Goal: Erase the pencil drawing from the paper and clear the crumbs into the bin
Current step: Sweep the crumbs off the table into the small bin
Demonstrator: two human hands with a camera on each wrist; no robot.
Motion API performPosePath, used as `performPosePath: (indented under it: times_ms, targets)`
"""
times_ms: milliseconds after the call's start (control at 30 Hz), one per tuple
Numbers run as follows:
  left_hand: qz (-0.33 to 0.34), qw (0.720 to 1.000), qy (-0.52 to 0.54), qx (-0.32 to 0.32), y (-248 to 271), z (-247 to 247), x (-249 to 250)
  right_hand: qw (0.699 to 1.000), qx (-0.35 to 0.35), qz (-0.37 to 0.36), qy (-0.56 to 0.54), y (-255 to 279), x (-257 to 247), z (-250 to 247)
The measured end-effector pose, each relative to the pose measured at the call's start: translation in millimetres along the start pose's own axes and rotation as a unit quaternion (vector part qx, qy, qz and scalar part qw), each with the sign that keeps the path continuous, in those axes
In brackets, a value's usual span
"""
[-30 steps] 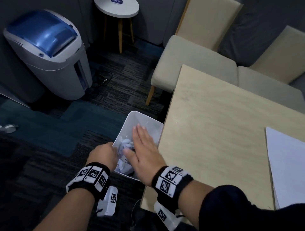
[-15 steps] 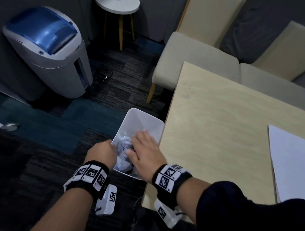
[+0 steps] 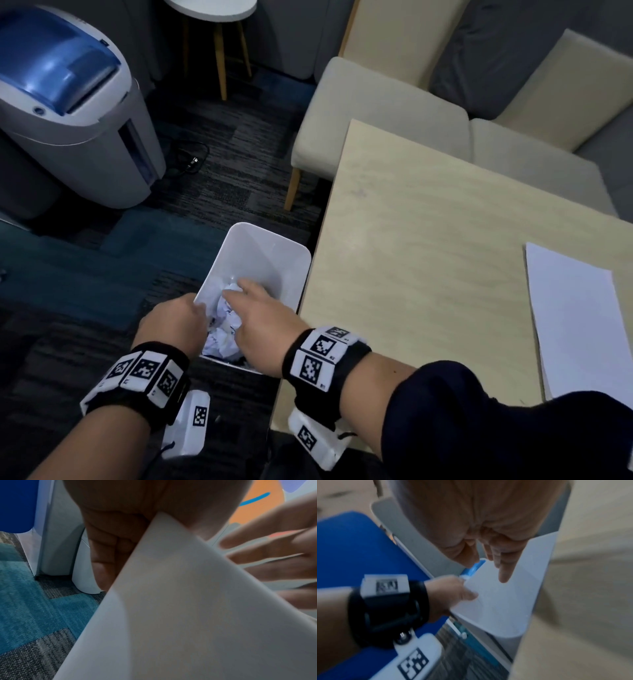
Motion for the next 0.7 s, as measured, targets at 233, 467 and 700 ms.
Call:
performPosePath:
  times_ms: [233, 467, 700]
  targets:
    - [-0.011, 1.0, 0.002, -0.006, -1, 2, -3, 0.969, 0.228, 0.089, -0.032, 106, 115, -41]
    - [-0.009, 1.0, -0.002, -0.007, -3, 3, 0, 0.817, 0.303, 0.474, -0.131, 240, 309, -19]
    - [-0.01, 1.0, 0.002, -0.006, -2, 3, 3, 0.85, 0.261, 0.458, -0.029, 173, 268, -32]
Point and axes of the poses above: each hand's wrist, its own y-axis away from the middle knuckle, its own z-axis out of the palm, x = y × z, the point moved 6 cm from there along -y, towards the middle knuckle, and after that the axes turned 13 degrees about -x, right-handed, at the moved point
